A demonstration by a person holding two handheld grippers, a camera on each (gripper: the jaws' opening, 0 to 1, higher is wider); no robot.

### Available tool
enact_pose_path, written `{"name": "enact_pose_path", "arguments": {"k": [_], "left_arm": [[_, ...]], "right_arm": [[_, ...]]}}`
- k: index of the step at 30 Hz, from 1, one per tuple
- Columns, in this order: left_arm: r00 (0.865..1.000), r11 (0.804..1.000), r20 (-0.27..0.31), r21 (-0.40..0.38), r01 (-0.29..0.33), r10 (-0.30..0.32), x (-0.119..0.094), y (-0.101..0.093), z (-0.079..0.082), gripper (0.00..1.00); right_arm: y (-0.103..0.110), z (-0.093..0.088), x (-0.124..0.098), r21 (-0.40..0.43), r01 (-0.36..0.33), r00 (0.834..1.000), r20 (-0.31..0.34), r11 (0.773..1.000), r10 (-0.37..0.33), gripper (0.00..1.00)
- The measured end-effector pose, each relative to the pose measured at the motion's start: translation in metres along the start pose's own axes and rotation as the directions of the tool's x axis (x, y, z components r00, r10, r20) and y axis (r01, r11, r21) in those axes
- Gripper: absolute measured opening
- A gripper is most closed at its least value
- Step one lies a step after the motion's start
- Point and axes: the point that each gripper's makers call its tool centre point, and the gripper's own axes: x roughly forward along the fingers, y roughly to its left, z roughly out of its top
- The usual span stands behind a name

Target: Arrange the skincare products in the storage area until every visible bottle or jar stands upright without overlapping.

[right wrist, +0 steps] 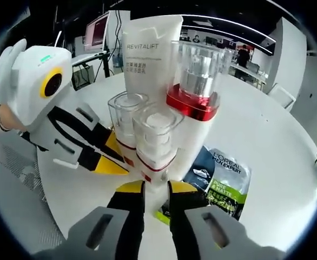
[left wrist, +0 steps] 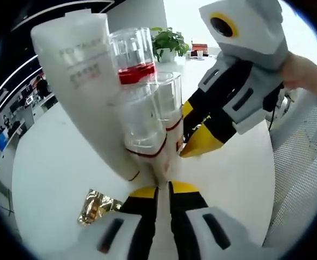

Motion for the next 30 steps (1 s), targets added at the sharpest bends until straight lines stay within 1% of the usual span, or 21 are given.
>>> {"name": "enact_pose_path", "arguments": {"k": [6,9,13,17,20,24,27,30], "left_arm": [[1.0,1.0,-0.008,0.006,-0.001,0.001,-0.003,0.0,-0.002,0.08],[1.0,1.0,-0.004,0.007,-0.006,0.006,-0.009,0.002,0.001,0.08],[1.0,1.0,0.006,0.006,-0.02,0.02,-0.016,0.006,0.004,0.09],[0.999,1.0,0.016,0.001,-0.031,0.031,-0.024,0.005,0.007,0.1],[0.999,0.999,0.027,0.001,-0.041,0.041,-0.03,0.006,0.01,0.12],[0.998,0.999,0.039,-0.011,-0.05,0.05,-0.038,0.005,0.012,0.14],[0.997,0.998,0.045,-0.011,-0.061,0.062,-0.045,0.007,0.013,0.18],[0.996,0.997,0.05,-0.017,-0.073,0.074,-0.053,0.01,0.012,0.22]], "right_arm": [[0.002,-0.001,0.0,-0.003,-0.005,1.0,-0.007,1.0,0.005,0.18],[0.001,0.002,-0.002,-0.006,-0.001,1.0,0.0,1.0,0.001,0.19],[0.003,0.003,-0.005,-0.007,0.001,1.0,0.004,1.0,-0.001,0.22],[0.001,0.005,-0.007,-0.012,0.01,1.0,0.014,1.0,-0.01,0.26],[0.004,0.006,-0.011,-0.003,0.01,1.0,0.025,1.0,-0.01,0.29],[0.009,0.003,-0.015,-0.024,0.013,1.0,0.017,1.0,-0.012,0.33],[0.012,0.005,-0.02,-0.023,0.019,0.999,0.027,1.0,-0.018,0.37],[0.013,0.009,-0.022,-0.008,0.022,0.999,0.043,1.0,-0.022,0.44]]}}
